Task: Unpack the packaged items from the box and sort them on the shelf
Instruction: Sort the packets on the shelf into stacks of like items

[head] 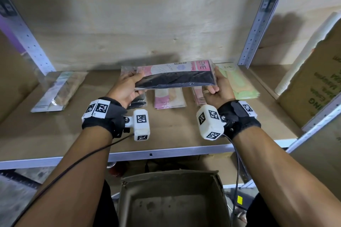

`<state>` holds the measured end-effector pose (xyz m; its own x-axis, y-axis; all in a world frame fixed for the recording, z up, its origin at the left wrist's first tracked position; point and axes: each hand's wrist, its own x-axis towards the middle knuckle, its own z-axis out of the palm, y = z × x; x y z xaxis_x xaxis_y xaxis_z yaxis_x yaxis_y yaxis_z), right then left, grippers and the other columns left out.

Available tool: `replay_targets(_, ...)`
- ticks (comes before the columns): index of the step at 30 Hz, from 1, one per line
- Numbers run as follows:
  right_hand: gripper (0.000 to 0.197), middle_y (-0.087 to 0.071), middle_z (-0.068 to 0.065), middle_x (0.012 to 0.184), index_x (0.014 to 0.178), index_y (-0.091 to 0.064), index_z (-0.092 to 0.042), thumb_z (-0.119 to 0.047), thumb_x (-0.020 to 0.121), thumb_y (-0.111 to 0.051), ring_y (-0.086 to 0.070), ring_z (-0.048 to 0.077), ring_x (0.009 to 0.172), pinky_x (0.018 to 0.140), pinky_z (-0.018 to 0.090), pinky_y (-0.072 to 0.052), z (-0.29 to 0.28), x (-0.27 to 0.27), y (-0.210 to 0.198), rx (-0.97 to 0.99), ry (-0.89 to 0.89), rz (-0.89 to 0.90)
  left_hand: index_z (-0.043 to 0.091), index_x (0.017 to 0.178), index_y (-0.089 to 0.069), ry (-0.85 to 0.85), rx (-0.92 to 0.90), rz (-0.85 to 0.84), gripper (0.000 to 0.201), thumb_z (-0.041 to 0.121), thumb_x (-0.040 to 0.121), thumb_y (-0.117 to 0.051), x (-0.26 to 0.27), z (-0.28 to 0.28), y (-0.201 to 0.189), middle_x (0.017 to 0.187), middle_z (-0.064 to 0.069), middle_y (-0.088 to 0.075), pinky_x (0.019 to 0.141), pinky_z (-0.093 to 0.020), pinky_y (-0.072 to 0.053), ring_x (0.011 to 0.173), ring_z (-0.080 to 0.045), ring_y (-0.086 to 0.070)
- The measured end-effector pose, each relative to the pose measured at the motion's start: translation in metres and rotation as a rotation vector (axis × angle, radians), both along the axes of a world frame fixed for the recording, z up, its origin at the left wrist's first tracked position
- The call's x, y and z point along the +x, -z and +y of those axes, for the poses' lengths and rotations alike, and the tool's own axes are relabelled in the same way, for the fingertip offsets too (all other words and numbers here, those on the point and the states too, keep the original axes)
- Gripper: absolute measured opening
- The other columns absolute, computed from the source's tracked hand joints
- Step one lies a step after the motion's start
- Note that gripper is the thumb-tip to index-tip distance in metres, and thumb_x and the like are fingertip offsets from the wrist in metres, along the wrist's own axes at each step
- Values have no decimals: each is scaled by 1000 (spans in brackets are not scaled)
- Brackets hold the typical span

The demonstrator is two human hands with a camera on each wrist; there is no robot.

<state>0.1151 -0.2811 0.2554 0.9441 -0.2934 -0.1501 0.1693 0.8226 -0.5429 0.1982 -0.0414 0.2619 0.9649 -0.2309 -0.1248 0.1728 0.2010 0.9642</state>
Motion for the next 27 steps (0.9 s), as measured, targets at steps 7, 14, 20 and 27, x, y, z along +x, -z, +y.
replay_targets(7,36,-38,2,55,80,-47,-16,-41,105,-41,-34,11,35,36,22,-32,3,5,4,-369,99,117,14,90,-58,-77,36,26,10,15,100,-58,7,10,1,79,-3,-64,48,-21,-51,55,-8,-65)
replay_targets(14,43,-64,4,79,105,-59,-13,-54,97,-51,-64,19,70,61,30,-58,23,4,5,-519,-178,121,13,113,-62,55,-40,66,16,10,98,-58,0,8,1,98,-9,-77,61,-22,-58,75,-12,-75)
replay_targets(20,37,-67,12,106,120,-45,-17,-27,94,-68,-72,21,80,73,39,-62,48,0,7,-821,-179,57,6,116,-67,350,-102,-4,23,3,94,-63,-11,2,-3,117,-15,-73,81,-27,-59,103,-23,-72)
replay_targets(27,44,-69,4,93,118,-34,-16,7,91,-61,-69,20,78,62,33,-56,37,0,5,-720,-68,29,10,124,-55,387,267,-90,72,49,71,-84,-15,12,-9,112,-7,-76,88,-36,-60,101,-23,-74)
